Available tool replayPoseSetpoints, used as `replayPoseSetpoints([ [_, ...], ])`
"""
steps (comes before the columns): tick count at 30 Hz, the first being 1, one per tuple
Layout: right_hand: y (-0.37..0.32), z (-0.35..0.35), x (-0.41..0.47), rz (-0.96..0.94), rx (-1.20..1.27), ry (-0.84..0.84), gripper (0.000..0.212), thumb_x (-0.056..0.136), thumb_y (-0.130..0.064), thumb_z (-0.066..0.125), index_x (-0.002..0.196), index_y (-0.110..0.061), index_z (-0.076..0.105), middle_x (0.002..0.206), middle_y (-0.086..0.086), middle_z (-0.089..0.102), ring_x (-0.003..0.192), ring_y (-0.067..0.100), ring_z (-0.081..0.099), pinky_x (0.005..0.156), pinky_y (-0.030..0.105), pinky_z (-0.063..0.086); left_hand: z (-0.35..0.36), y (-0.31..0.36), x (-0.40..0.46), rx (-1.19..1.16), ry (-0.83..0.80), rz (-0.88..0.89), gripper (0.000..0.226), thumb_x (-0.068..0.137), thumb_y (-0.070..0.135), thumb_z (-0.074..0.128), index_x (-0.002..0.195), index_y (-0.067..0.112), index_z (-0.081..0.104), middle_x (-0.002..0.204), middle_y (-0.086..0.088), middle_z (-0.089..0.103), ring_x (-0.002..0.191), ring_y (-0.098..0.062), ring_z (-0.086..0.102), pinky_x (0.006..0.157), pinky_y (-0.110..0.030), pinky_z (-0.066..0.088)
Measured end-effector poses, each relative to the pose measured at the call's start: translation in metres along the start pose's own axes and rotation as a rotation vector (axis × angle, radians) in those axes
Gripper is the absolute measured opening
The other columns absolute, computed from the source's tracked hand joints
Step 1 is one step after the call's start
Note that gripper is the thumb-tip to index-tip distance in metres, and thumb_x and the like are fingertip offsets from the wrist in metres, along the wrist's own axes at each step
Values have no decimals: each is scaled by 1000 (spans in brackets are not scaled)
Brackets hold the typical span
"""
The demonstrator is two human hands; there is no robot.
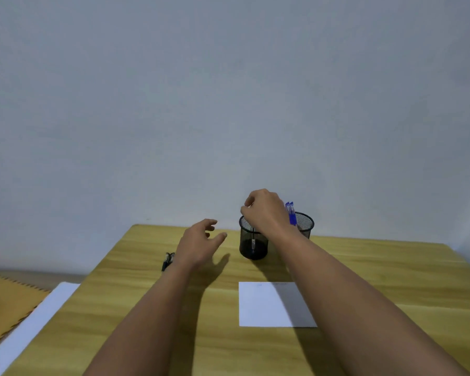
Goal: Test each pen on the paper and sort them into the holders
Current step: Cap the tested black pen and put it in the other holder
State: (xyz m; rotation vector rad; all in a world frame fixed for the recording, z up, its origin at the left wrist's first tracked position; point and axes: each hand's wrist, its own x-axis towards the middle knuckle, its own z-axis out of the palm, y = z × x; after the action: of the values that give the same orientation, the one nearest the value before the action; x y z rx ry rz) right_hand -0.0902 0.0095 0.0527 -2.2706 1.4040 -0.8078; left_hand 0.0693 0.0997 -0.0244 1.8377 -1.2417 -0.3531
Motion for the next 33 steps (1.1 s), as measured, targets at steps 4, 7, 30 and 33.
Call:
replayPoseSetpoints([
  [4, -30, 19, -16, 7, 69, -114, 15, 91, -18, 68, 99, -16, 81, 107, 3, 79, 100, 27, 72, 77, 32, 53, -49, -29, -9, 174, 71, -58, 37, 90, 36, 70, 125, 26, 66, 120, 6, 69, 101, -13, 65, 91, -35, 53],
  [7, -49, 47, -27, 18, 92, -249, 11, 86, -15, 70, 88, -16, 80, 101, 5, 81, 98, 27, 75, 78, 30, 55, -74, -56, -19, 291, 82, -104, 33, 90, 34, 68, 122, 27, 67, 122, 5, 68, 104, -15, 64, 90, -36, 54],
  [30, -82, 155, -58, 124, -14, -458, 28, 89, -22, 75, 76, -16, 51, 85, 3, 62, 90, 28, 70, 61, 31, 50, -81, -135, -49, 723, -49, -133, 45, 103, 36, 36, 146, 29, 48, 158, 0, 41, 150, -25, 30, 118, -49, 27],
  [33, -76, 138, -55, 160, 83, -440, 28, 86, -30, 76, 74, -15, 56, 76, 1, 61, 75, 26, 63, 53, 28, 43, -89, -121, -46, 679, -76, -136, 36, 99, 37, 41, 128, 24, 59, 136, -2, 58, 132, -28, 50, 103, -46, 44],
])
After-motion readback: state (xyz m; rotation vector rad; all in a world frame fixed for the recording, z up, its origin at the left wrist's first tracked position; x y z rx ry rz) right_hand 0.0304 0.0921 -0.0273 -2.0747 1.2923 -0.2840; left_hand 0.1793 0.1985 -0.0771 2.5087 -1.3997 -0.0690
